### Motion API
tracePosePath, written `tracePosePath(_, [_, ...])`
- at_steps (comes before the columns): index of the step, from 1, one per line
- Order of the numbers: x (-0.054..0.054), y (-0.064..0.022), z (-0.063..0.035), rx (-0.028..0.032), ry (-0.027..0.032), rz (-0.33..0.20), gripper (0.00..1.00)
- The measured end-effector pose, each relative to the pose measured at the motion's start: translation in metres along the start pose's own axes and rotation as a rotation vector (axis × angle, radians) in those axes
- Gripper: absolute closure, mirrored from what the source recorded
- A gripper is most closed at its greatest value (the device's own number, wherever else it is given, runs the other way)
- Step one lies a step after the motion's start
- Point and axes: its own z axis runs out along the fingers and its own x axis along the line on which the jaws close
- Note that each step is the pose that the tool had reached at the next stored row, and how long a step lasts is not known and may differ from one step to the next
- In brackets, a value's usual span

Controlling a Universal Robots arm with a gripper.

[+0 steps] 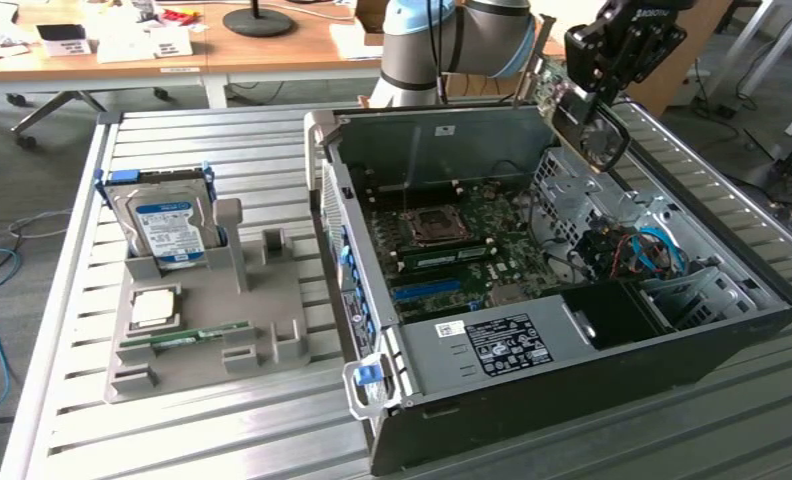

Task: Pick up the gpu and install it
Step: 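Insert the gpu into the slot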

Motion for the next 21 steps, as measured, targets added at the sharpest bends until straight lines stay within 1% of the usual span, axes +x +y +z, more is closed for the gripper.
tracePosePath(3, [0.0001,0.0,0.0,-0.0004,0.0021,-0.032,0.73])
tracePosePath(7, [0.0001,-0.0001,0.0,0.0026,0.0056,-0.08,0.73])
tracePosePath(9, [0.0,0.0,0.0,0.0028,0.0074,-0.107,0.73])
tracePosePath(14, [0.0001,0.0,0.0,0.0016,0.0116,-0.176,0.73])
tracePosePath(21, [0.0001,0.0,0.0002,-0.0009,0.0183,-0.289,0.73])
